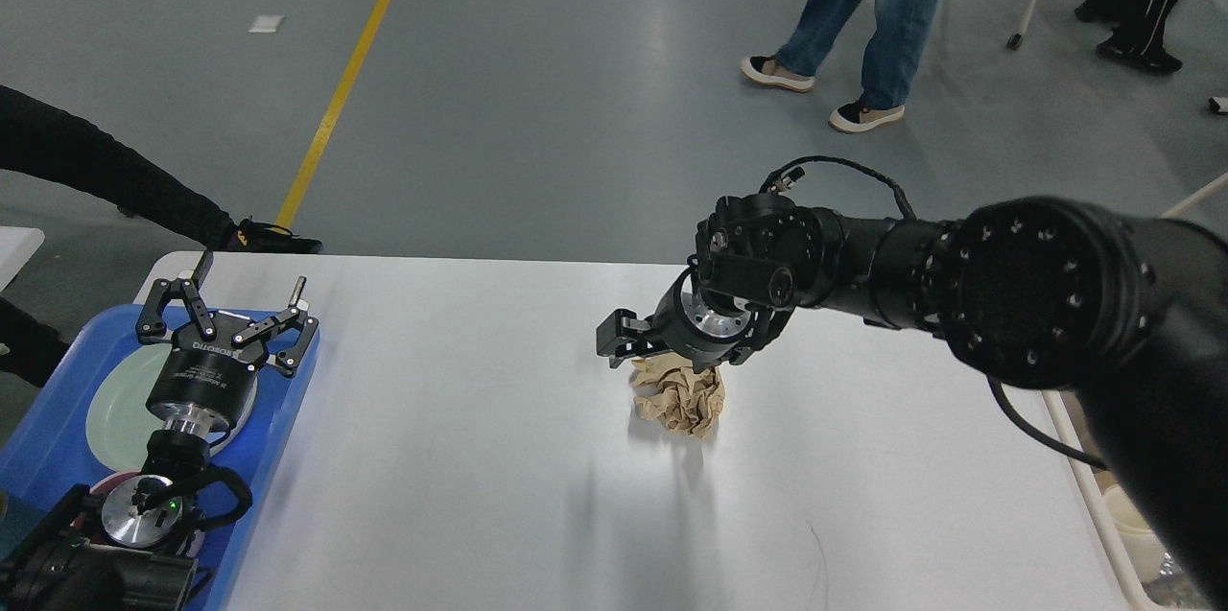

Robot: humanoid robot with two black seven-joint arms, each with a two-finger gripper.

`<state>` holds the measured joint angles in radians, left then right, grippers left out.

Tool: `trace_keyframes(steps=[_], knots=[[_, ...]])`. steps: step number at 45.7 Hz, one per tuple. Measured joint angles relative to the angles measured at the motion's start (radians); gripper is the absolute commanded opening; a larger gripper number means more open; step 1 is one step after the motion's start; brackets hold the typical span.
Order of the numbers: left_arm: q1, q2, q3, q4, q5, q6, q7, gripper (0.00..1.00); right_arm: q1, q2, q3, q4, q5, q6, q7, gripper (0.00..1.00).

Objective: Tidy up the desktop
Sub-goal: 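Move the right gripper over the crumpled brown paper and lower it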

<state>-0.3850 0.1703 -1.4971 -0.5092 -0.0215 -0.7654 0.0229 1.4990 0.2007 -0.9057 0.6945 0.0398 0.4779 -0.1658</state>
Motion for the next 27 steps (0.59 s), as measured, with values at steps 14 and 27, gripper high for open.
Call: trace_keyframes(steps=[14,27], knots=[[0.000,0.000,0.000,0.000,0.000,0.000,0.000,0.96,-0.182,-0.004,0.004,-0.139,-0.151,-0.135,0.007,1.00],[0.000,0.000,0.000,0.000,0.000,0.000,0.000,0.96,-0.234,-0.007,0.009,-0.140,-0.154,-0.183,0.011,1.00]])
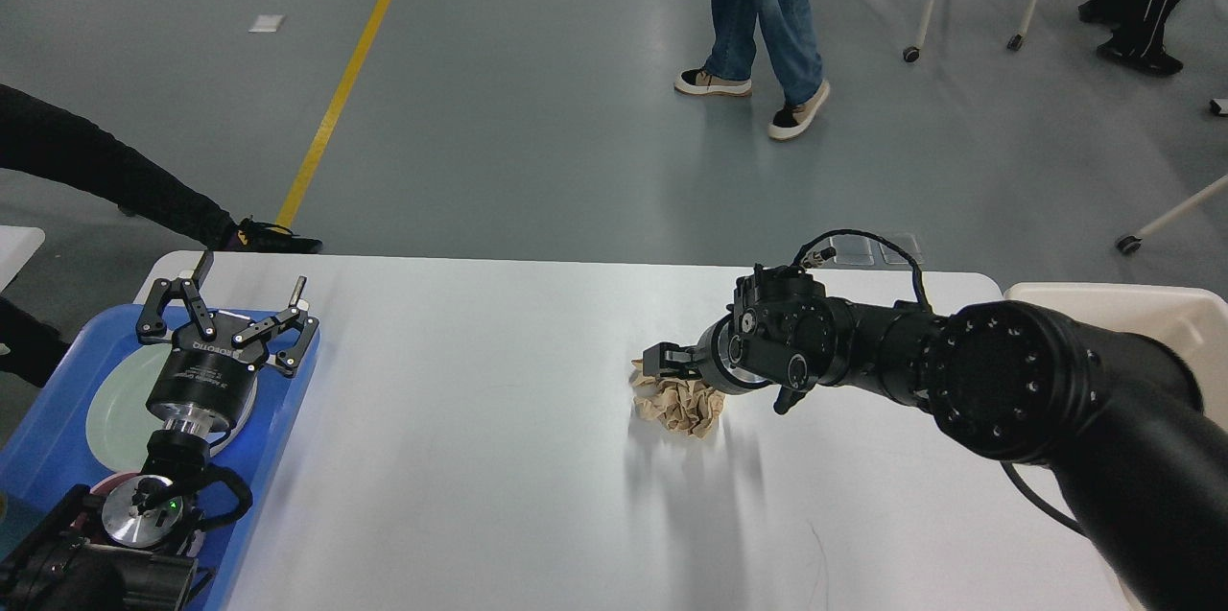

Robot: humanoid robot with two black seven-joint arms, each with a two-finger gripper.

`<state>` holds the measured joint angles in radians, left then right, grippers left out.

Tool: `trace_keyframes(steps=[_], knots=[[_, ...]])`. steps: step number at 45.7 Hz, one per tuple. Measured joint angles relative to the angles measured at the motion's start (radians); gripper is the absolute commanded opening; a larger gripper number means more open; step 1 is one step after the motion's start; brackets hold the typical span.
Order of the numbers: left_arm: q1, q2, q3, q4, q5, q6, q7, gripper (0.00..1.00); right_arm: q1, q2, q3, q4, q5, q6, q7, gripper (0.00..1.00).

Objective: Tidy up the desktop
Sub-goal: 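Move the right gripper over the crumpled brown paper and lower it, then close the right gripper on the crumpled paper and lift it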

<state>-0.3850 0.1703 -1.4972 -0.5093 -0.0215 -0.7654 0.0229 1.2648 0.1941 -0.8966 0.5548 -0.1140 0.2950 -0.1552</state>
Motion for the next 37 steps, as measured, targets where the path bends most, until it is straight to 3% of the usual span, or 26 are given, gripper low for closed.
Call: trace_keyframes(steps=[20,29,34,36,37], knots=[[0.000,0.000,0.000,0.000,0.000,0.000,0.000,0.96,-0.082,-0.004,0.075,-0.006,0.002,-0.116,0.000,0.98],[0.000,0.000,0.000,0.000,0.000,0.000,0.000,0.96,-0.110,-0.005,0.078,-0.006,0.003,-0.160,0.000,0.60],[0.000,0.000,0.000,0.000,0.000,0.000,0.000,0.96,-0.115,-0.006,0.079,-0.001,0.005,-0.169,-0.005,0.24],[0.000,0.000,0.000,0.000,0.000,0.000,0.000,0.96,-0.115,-0.005,0.079,0.001,0.005,-0.169,-0.007,0.00],[0.000,0.000,0.000,0.000,0.000,0.000,0.000,0.96,-0.115,-0.005,0.080,0.002,0.005,-0.169,-0.008,0.00]])
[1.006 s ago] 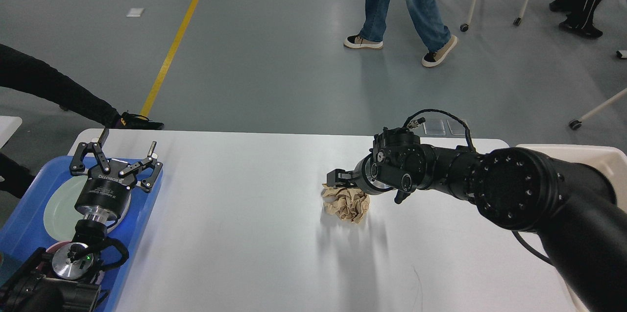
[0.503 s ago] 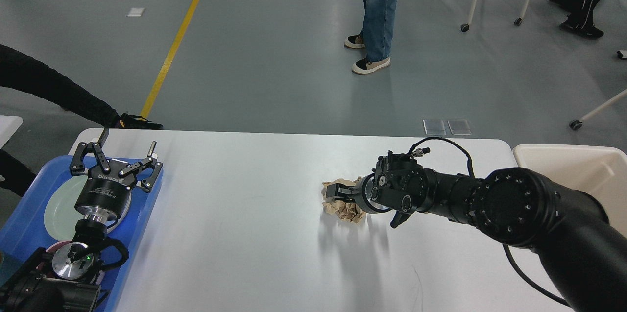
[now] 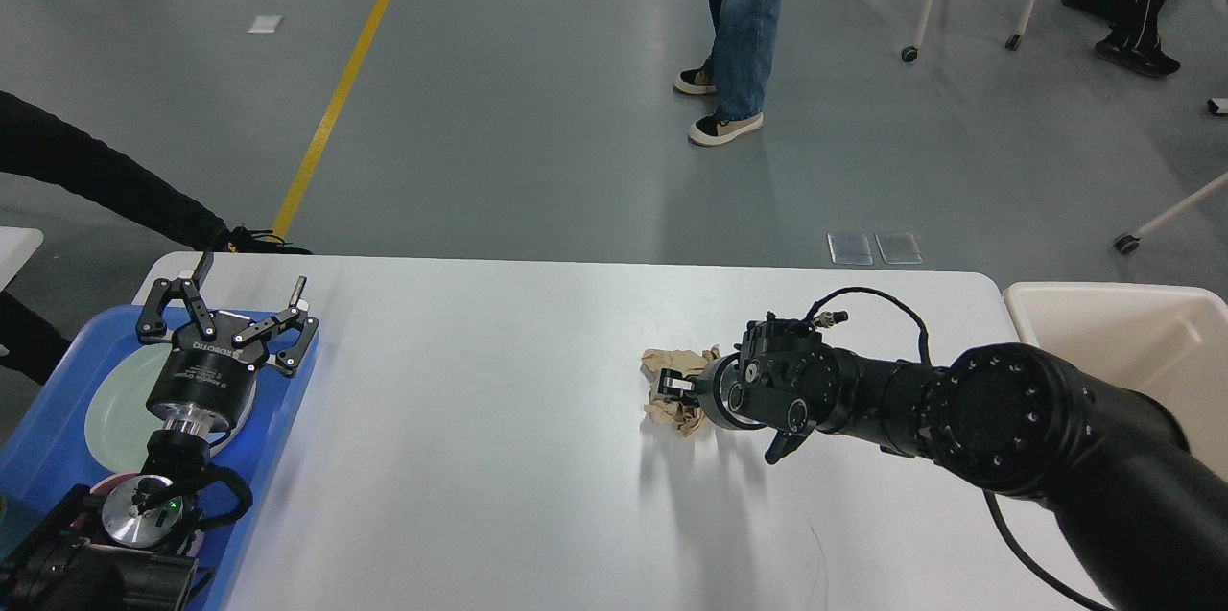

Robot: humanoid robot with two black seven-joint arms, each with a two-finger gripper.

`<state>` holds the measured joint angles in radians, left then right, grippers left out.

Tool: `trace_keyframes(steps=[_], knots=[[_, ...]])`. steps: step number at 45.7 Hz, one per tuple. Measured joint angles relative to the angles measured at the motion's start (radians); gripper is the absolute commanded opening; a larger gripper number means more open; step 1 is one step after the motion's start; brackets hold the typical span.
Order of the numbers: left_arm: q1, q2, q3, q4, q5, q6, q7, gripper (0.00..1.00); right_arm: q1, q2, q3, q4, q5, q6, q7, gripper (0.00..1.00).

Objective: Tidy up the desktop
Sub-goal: 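Close the right gripper on the crumpled paper and lift it, then carry the crumpled paper into the white bin and release it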

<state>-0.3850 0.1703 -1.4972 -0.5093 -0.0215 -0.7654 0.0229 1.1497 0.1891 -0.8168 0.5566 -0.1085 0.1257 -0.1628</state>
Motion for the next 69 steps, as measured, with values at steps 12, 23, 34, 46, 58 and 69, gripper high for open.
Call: trace_keyframes(steps=[12,23,34,46,58,69], knots=[[0.000,0.000,0.000,0.000,0.000,0.000,0.000,0.96,0.038,-0.016,0.004,0.075,0.010,0.006,-0.003,0.00],[0.000,0.000,-0.001,-0.001,0.000,0.000,0.000,0.96,0.076,-0.063,0.005,0.144,0.070,0.023,-0.008,0.00],[0.000,0.000,-0.001,-0.001,0.000,0.000,0.000,0.96,0.318,-0.206,-0.030,0.440,0.117,0.114,-0.043,0.00],[0.000,0.000,0.000,-0.001,0.000,0.000,0.000,0.96,0.823,-0.297,-0.327,0.833,0.285,0.252,-0.040,0.00],[0.000,0.000,-0.001,0.000,0.000,0.000,0.000,0.96,1.230,-0.361,-0.537,1.135,0.344,0.424,0.047,0.00],[0.000,0.000,-0.002,0.000,0.000,0.000,0.000,0.96,1.369,-0.376,-0.710,1.188,0.350,0.537,0.127,0.00]])
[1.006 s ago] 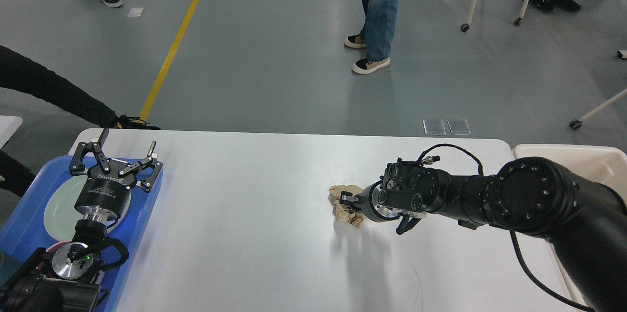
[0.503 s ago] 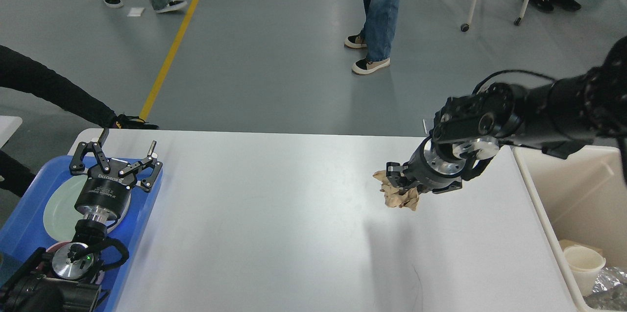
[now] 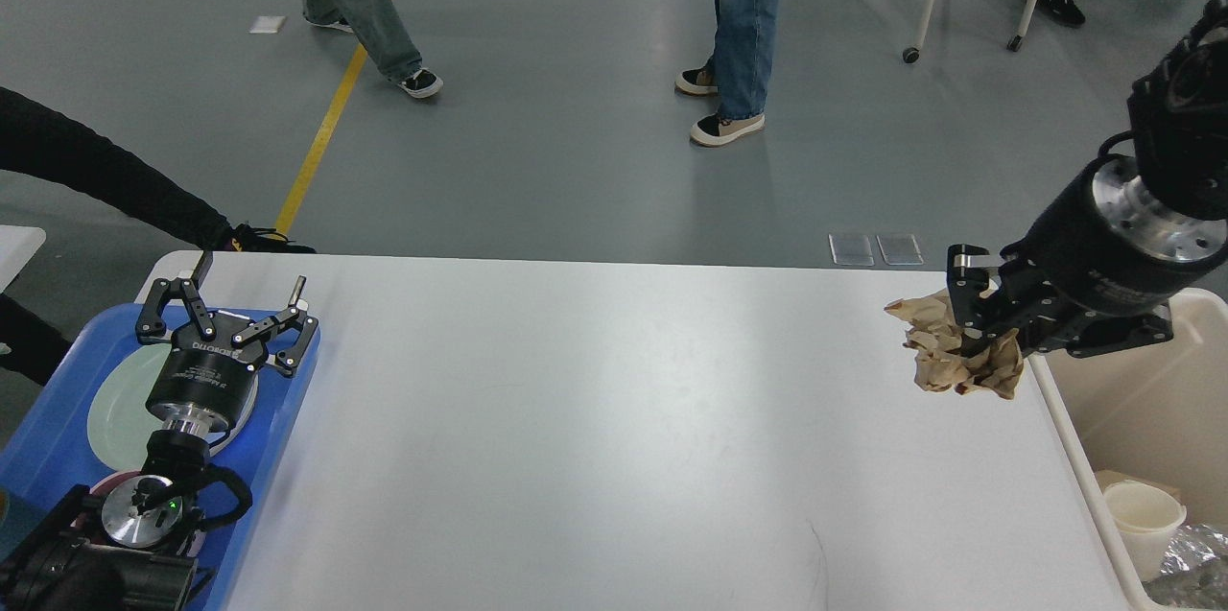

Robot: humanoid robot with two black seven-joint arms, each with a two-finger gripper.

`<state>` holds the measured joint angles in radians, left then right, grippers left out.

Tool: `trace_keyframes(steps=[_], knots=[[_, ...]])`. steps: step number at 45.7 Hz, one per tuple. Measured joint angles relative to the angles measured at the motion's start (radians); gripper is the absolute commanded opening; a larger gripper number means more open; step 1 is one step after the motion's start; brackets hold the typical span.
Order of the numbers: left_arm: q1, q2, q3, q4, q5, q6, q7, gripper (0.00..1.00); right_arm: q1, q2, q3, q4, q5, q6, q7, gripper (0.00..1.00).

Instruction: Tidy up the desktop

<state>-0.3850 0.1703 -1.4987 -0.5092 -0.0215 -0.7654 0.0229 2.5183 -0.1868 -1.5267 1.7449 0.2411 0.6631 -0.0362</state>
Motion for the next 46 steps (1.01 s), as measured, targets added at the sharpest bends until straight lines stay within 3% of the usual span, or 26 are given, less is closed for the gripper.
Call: trace_keyframes(steps=[9,15,24,31,38,46], knots=[[0.000,0.000,0.000,0.000,0.000,0.000,0.000,0.96,-0.044,-0.096,-0.110,-0.027,0.000,-0.071,0.001,0.00],[0.000,0.000,0.000,0.000,0.000,0.000,0.000,0.96,-0.157,-0.258,-0.193,-0.119,-0.018,-0.141,0.001,0.00],[0.001,0.000,0.002,0.000,0.000,0.000,0.000,0.96,-0.529,-0.499,-0.155,-0.503,-0.054,-0.171,-0.001,0.00],[0.001,0.000,0.002,0.000,0.000,0.000,0.000,0.96,-0.937,-0.594,0.100,-0.809,-0.056,-0.183,0.000,0.00],[0.001,0.000,0.002,0.000,0.000,0.000,0.000,0.96,-1.302,-0.598,0.342,-1.104,-0.057,-0.184,-0.004,0.00],[0.000,0.000,0.002,0.000,0.000,0.000,0.000,0.96,-1.660,-0.464,0.521,-1.462,-0.056,-0.225,-0.004,0.00]])
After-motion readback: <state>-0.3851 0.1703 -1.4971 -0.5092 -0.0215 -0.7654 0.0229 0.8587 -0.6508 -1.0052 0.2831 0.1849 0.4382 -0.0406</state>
